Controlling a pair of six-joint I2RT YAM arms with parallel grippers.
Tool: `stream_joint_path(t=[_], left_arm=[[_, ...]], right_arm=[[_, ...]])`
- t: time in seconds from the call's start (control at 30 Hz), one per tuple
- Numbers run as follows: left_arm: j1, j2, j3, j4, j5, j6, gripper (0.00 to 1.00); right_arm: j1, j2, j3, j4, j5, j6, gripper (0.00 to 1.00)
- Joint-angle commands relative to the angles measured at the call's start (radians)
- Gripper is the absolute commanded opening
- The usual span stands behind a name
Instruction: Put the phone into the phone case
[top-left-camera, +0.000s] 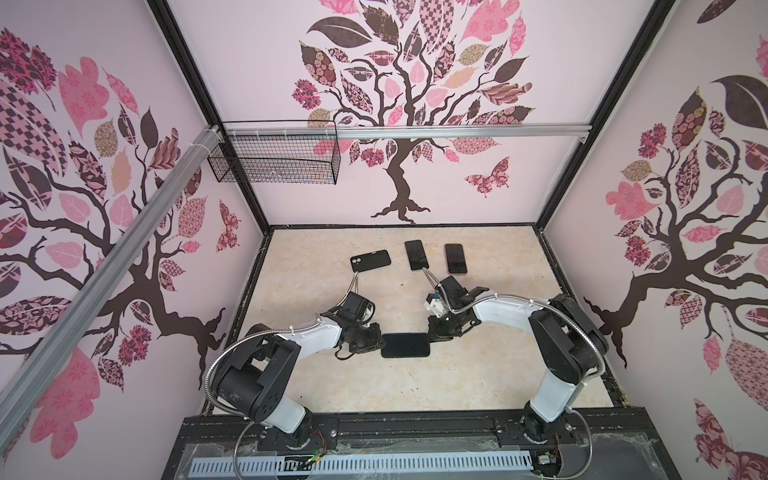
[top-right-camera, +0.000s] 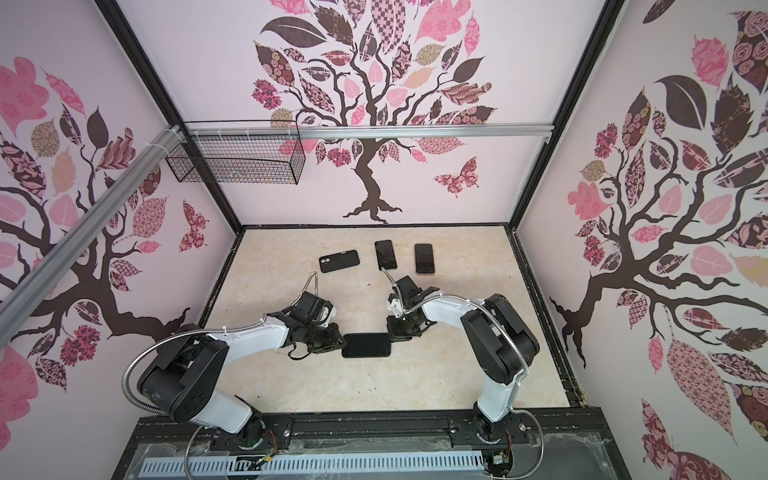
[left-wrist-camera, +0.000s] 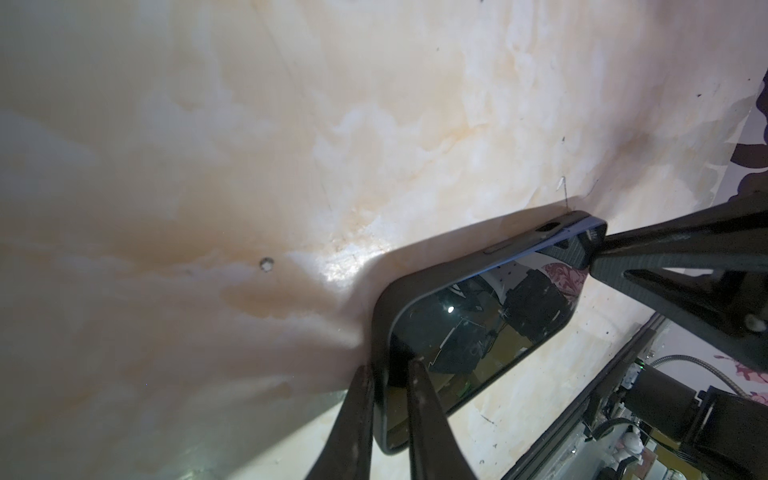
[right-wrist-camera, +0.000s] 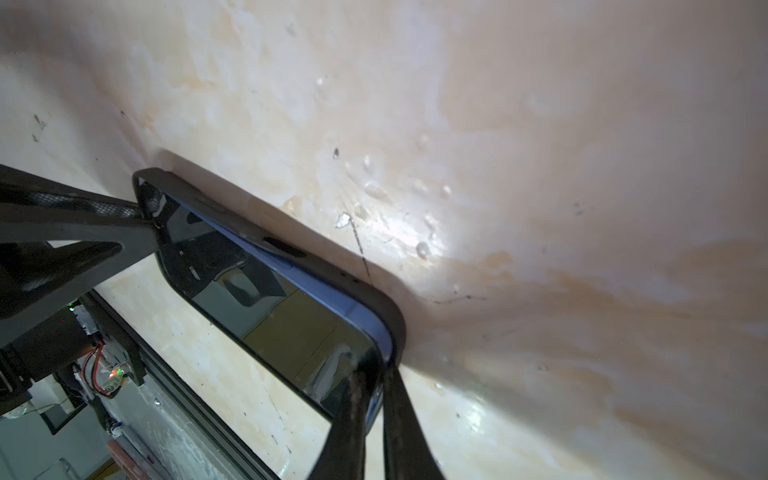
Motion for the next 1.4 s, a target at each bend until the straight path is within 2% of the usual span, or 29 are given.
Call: stream_joint_path(t=[0.0,0.67,0.93,1.23,1.37], left_arm=[[-0.015,0.044,-0.038,0.067,0.027,0.011,0.16],[-0.032,0.083,-0.059,0.112,0.038,-0.007,0.15],[-0.032,0.085,-0.063,0.121,0.039,-0.014,0.14],[-0.031,0.083,-0.065,0.116,0.033,-0.021,0.14],[-0.032,0.071,-0.058,0.089,0.006,-0.022,0.14]], right_arm=[[0.058,0.139,-0.028,0.131,-0.060,0.015,0.10],[0.176,0.410,0.070,0.119,0.178,0.041,0.11],[0.193,0.500,0.091,0.152,0.200,0.061,0.11],[0.205,0.549,0.089,0.183,0.221,0.072,0.10],[0.210,0.517,0.091,0.127,0.309,0.062,0.11]])
